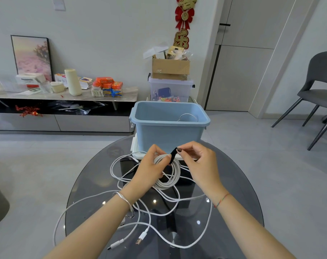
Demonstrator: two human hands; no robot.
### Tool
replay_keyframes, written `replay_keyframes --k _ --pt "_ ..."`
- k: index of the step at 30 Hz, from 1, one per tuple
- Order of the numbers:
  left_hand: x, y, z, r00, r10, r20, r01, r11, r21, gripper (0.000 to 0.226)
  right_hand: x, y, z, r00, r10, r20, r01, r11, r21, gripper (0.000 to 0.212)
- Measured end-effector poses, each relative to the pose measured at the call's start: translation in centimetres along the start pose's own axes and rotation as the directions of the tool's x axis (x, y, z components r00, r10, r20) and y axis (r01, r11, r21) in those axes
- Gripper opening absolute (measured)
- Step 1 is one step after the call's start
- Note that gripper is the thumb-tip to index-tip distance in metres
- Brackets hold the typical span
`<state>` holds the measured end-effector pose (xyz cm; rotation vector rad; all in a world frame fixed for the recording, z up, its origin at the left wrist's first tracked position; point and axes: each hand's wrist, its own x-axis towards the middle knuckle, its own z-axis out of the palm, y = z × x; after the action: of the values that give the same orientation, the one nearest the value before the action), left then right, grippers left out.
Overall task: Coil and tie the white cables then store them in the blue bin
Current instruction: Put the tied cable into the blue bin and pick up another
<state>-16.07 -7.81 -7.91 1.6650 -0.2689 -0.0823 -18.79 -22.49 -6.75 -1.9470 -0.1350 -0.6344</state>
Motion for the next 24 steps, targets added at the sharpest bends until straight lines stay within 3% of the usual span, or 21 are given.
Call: replay_keyframes --k 8,17,24 --pt "0.3 0.2 -0.5 0.999 -0.025 -0.021 0.024 0.999 -0.021 0.013 -0.6 0.2 0.6 0.957 -0.285 0.06 0.291 0.926 -0.242 0.009" --pt "0.7 0.8 -1.3 0.992 -0.084 0.097 0.086 0.996 -0.014 0.014 -0.7 0.5 1.1 0.915 -0.4 0.056 0.394 0.853 -0.341 0.013" --pt "0.5 0.5 -1.6 0.991 -0.099 0.091 0.098 0.995 0.007 0.015 -0.5 0.7 1.1 0.897 -0.41 0.164 0.442 0.818 -0.368 0.015"
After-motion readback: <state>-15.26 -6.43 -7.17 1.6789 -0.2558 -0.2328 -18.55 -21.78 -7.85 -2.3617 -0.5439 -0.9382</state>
